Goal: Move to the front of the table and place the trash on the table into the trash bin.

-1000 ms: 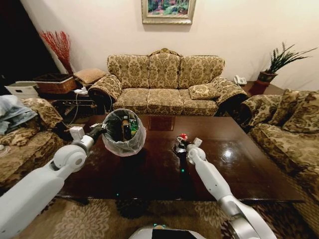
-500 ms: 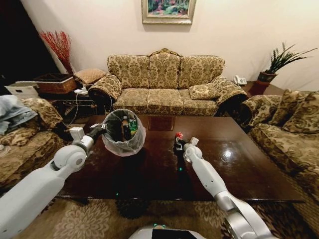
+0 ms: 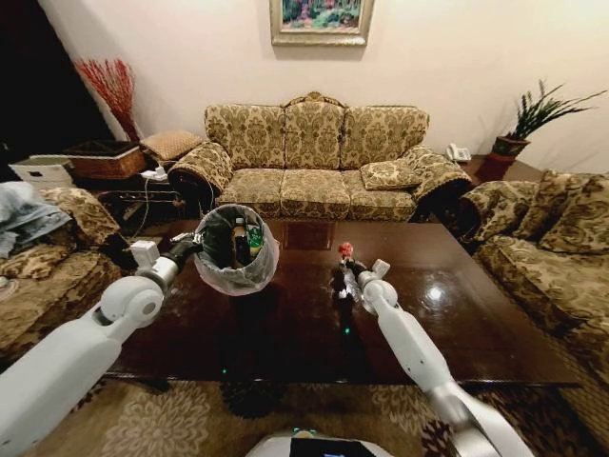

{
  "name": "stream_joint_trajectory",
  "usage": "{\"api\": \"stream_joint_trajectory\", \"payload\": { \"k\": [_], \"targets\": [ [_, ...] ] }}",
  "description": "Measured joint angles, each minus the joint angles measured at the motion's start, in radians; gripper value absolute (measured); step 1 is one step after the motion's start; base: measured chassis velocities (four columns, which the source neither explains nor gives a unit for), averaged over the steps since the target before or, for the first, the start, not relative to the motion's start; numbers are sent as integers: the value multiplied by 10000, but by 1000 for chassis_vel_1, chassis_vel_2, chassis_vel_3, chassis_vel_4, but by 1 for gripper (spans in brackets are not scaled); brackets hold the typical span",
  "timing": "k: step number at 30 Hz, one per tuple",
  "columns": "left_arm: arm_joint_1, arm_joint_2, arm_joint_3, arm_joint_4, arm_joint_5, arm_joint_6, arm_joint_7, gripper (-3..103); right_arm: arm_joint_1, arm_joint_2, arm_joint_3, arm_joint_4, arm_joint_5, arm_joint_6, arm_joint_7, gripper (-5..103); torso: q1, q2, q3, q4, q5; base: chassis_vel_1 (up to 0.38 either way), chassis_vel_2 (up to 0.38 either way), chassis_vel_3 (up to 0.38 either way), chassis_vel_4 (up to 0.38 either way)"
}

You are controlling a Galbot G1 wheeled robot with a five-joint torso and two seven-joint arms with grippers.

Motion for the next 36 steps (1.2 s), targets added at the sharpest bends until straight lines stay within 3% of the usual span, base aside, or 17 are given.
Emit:
{"api": "stream_joint_trajectory", "payload": {
  "k": [2,7,11,16,22,24,26,29,36],
  "targets": [
    [-79,87,113,-157,-12,80,376,3,-441,-392,-248,1834,-3,459,-1016,14,-2,0,-1,-4,2,0,0,0,0],
    [-66,215,230,-307,32,128,731,3,-318,-661,-727,3777,547,583,-1787,14,-3,1,-2,-6,3,0,0,0,0],
    [178,304,346,-554,491,130,1383,3,249,-988,-1591,5246,1601,375,-2730,14,-3,1,-2,0,-2,0,0,0,0],
    [418,103,347,-907,846,105,1724,3,504,-951,-2187,5410,1851,163,-2993,14,-3,0,-1,0,-1,0,0,0,0],
    [470,159,259,-1265,726,125,1760,3,400,-977,-2786,4905,1123,130,-3528,13,-1,0,0,-1,1,0,0,0,0],
    [530,251,174,-1317,658,123,1769,3,266,-985,-2843,4836,959,131,-3577,22,-1,-1,0,-1,2,0,0,0,0],
    [550,279,170,-1321,645,122,1794,3,232,-987,-2851,4825,924,138,-3578,22,-1,-1,0,-1,3,0,0,0,0],
    [520,299,166,-1350,601,124,1803,3,212,-1026,-2850,4821,869,208,-3576,38,-2,-1,-1,-1,2,0,0,0,0],
    [465,337,100,-1310,539,174,1755,3,183,-1147,-2608,4876,901,334,-3572,61,-1,-1,0,-1,2,0,0,0,0]
  ]
}}
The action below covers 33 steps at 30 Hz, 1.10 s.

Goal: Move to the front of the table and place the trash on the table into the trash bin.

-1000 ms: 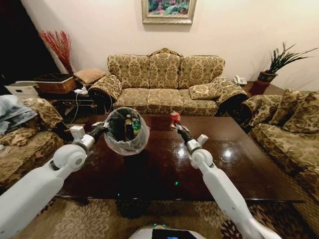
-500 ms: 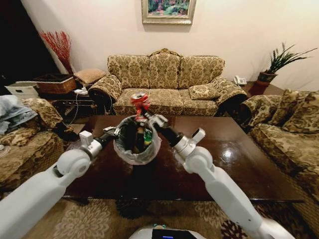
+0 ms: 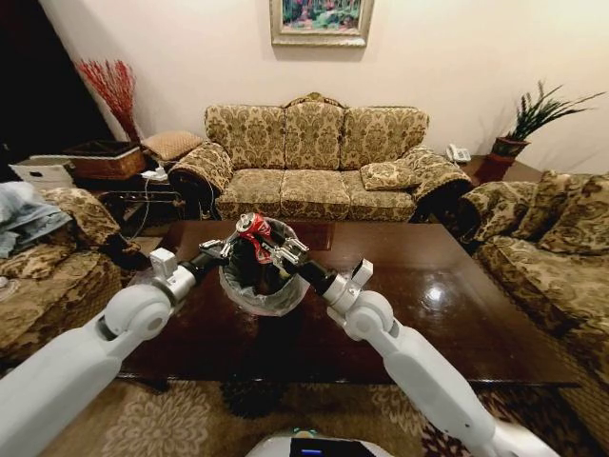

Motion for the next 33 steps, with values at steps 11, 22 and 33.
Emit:
{"api": "stream_joint_trajectory", "payload": {
  "k": [11,22,33],
  "targets": [
    [300,-174,-368,266,162,201,-899,3,-900,-80,1534,688,-425,470,1133,99,0,0,0,0,2,0,0,0,0],
    [656,-615,-988,308,153,495,-1954,3,-2591,-264,3551,1314,-1895,380,2004,100,1,0,0,-2,1,0,0,0,0],
    [1780,-1024,-2429,76,229,639,-2144,3,-3302,-292,4140,1696,-2166,490,2225,100,3,0,0,0,-2,89,-100,-103,114]
  ]
}}
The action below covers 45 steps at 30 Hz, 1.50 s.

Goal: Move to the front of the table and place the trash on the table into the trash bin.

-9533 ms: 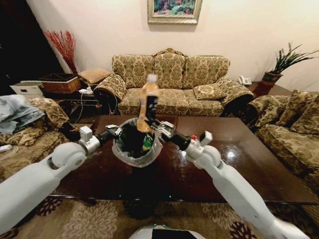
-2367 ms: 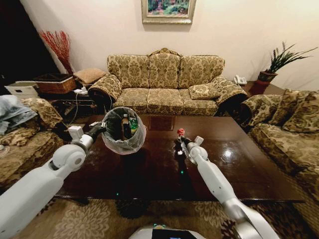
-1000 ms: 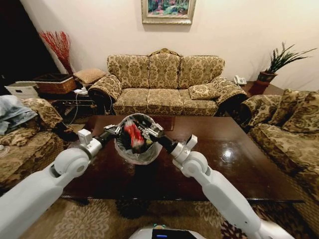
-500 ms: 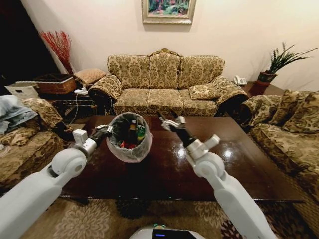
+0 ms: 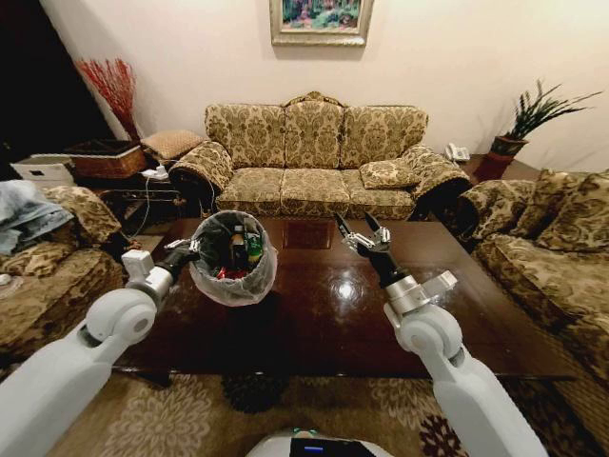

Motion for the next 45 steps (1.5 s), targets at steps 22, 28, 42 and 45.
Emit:
{"api": "stream_joint_trajectory", "payload": {
  "k": [22,28,42,45],
  "targets": [
    [2551,-3003,-3094,-1748,379,234,371,3,-470,323,2,-324,-316,502,242,100,-19,12,-10,2,6,276,-266,-281,278],
    [3729,-4086,-4749,-1929,1403,25,1376,3,-614,269,89,-248,-566,514,310,100,10,-3,5,-2,8,17,-25,-20,16],
    [5292,-6032,-7187,-72,1517,-1406,1837,3,-841,1032,548,-932,-888,912,-183,100,-11,3,-5,0,11,-20,13,19,-15],
    [5364,-6544,-7345,498,2205,-1880,1775,3,-803,1435,941,-887,-832,329,-112,100,-8,2,-3,3,-5,0,0,0,0]
  ]
}}
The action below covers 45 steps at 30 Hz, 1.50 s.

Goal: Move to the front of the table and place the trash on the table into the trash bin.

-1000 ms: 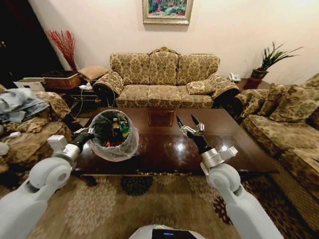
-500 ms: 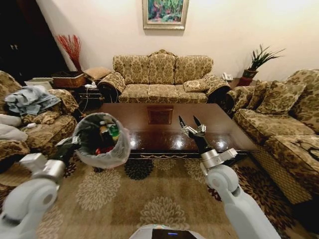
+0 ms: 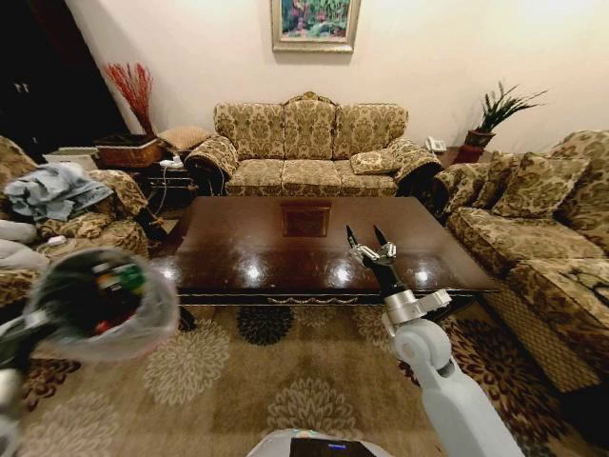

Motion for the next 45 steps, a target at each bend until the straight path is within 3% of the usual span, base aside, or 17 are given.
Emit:
{"api": "stream_joint_trajectory", "payload": {
  "k": [2,6,16,18,21,22,24,29,37,45],
  "targets": [
    [88,-582,105,37,139,-46,-58,3,97,371,103,-6,-8,-215,-35,100,6,-1,2,1,6,0,0,0,0],
    [-46,-1045,501,414,626,-227,-29,3,119,469,52,-346,-140,-76,-175,100,5,0,2,-3,13,0,0,0,0],
    [-627,-1394,1745,2189,1061,-495,-39,3,-498,234,238,-502,-567,117,-234,100,6,0,2,-6,11,0,0,0,0],
    [-950,-1454,2260,3224,1346,-732,-47,3,-610,285,238,-445,-697,162,-257,100,5,-1,2,-4,9,0,0,0,0],
    [-1125,-1476,2541,3765,1300,-775,-76,3,-653,378,205,-402,-806,170,-257,100,5,0,2,-2,8,0,0,0,0],
    [-1261,-1492,2742,4120,1236,-864,-111,3,-699,416,153,-386,-864,193,-257,100,5,-1,2,-1,8,0,0,0,0],
    [-1651,-1623,3268,5113,1525,-1570,-251,3,-891,434,-43,-377,-943,449,-277,100,5,-1,2,-4,2,0,0,0,0],
    [-1998,-1963,3857,5893,1504,-1904,-293,3,-1245,413,-165,-377,-1036,704,-321,100,5,-1,2,-5,3,0,0,0,0],
    [-2783,-1813,4443,7594,1668,-2372,-252,3,-1634,349,-150,-527,-1123,803,-448,100,5,-1,3,-2,6,0,0,0,0],
    [-3795,-1648,4849,8827,926,-2406,-234,3,-1894,318,-144,-594,-1178,1004,-483,100,5,-1,3,-6,7,0,0,0,0]
  ]
}}
